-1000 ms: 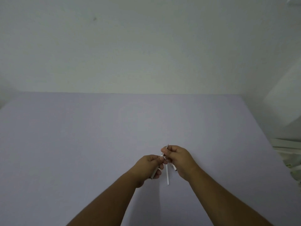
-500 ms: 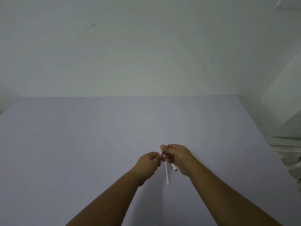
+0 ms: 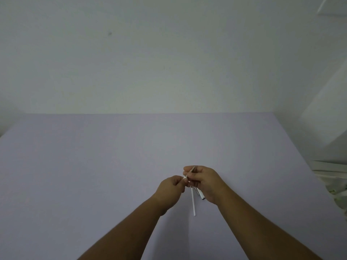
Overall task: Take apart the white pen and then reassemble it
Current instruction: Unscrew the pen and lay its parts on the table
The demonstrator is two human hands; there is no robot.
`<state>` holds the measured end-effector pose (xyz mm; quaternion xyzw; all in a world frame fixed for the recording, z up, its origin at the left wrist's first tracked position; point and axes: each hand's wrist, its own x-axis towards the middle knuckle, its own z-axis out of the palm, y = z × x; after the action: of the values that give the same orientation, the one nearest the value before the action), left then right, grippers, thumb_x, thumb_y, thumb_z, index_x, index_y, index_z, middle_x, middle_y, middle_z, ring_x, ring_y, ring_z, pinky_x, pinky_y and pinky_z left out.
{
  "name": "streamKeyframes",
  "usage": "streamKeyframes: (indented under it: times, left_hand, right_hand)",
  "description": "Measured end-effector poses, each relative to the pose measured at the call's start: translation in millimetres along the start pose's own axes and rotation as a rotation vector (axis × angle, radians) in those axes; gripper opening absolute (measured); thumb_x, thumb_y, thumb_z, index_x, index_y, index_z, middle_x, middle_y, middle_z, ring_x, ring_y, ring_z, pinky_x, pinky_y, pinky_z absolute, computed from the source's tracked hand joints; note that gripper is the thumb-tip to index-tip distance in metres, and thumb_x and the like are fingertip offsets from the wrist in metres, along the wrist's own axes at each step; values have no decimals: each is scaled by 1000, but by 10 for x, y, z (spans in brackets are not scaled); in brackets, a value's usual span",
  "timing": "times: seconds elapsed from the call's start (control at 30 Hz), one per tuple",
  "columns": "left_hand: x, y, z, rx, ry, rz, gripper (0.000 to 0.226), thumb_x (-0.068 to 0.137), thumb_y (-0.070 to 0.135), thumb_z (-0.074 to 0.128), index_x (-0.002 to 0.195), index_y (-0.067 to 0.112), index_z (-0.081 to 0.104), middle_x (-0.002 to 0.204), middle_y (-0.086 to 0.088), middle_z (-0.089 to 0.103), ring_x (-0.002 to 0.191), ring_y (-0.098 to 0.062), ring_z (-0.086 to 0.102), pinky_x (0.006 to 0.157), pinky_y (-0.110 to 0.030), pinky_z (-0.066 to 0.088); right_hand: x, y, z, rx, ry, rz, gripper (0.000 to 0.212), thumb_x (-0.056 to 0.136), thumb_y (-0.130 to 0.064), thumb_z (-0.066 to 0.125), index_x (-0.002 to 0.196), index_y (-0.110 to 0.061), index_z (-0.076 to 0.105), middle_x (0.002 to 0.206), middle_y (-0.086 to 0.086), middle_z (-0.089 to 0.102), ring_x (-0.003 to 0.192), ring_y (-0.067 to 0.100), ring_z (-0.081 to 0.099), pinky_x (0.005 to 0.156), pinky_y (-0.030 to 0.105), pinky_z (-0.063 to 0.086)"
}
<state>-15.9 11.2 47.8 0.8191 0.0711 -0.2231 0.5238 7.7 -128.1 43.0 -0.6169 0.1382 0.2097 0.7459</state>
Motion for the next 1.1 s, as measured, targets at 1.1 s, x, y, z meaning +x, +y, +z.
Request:
streamKeyframes:
  times: [1.1]
  left_hand:
    - [-29,64,-10,40,4,9,28,101,31,40,89,22,64,76,6,54,68,-7,48,63,-19,41]
  right_hand:
    - [0,-29,-17,-117,81,8,6,83,-19,69,84,-13,68,79,2,64,68,15,49,62,27,41]
